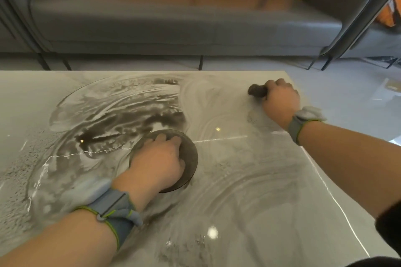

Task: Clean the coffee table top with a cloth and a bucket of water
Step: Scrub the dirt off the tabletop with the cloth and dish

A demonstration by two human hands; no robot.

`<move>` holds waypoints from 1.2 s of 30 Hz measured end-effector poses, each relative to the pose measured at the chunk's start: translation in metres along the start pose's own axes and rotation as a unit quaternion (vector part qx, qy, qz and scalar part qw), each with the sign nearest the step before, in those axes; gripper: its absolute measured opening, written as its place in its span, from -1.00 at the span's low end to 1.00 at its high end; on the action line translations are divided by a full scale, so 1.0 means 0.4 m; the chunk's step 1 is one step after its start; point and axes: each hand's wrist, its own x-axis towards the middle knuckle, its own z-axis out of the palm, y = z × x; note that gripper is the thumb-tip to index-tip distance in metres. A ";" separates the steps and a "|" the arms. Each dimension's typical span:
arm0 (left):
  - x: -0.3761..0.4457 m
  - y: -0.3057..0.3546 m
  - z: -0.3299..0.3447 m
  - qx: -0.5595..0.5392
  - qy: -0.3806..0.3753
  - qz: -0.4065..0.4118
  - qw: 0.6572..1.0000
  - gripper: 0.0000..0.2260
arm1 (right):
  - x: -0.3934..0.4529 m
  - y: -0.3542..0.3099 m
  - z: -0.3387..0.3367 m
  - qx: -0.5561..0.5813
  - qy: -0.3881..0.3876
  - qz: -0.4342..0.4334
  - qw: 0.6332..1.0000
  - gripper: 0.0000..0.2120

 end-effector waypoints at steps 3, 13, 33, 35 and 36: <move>0.013 0.039 0.017 0.006 -0.003 -0.004 1.000 -0.60 | 0.085 0.025 0.047 0.017 -0.034 0.128 0.991 -0.72; 0.023 0.037 0.039 0.049 0.017 0.009 0.999 -0.48 | 0.217 -0.125 0.107 0.109 -0.078 0.193 0.972 -0.65; 0.029 0.063 0.039 0.028 0.022 -0.013 0.999 -0.54 | -0.193 -0.143 0.044 0.213 -0.054 -0.382 0.898 -0.53; 0.030 0.066 0.040 0.030 0.022 -0.011 0.999 -0.55 | -0.126 -0.109 0.038 0.187 -0.023 -0.364 0.912 -0.51; 0.031 0.066 0.040 0.030 0.022 -0.011 0.999 -0.55 | -0.079 -0.081 0.043 0.166 0.005 -0.325 0.931 -0.52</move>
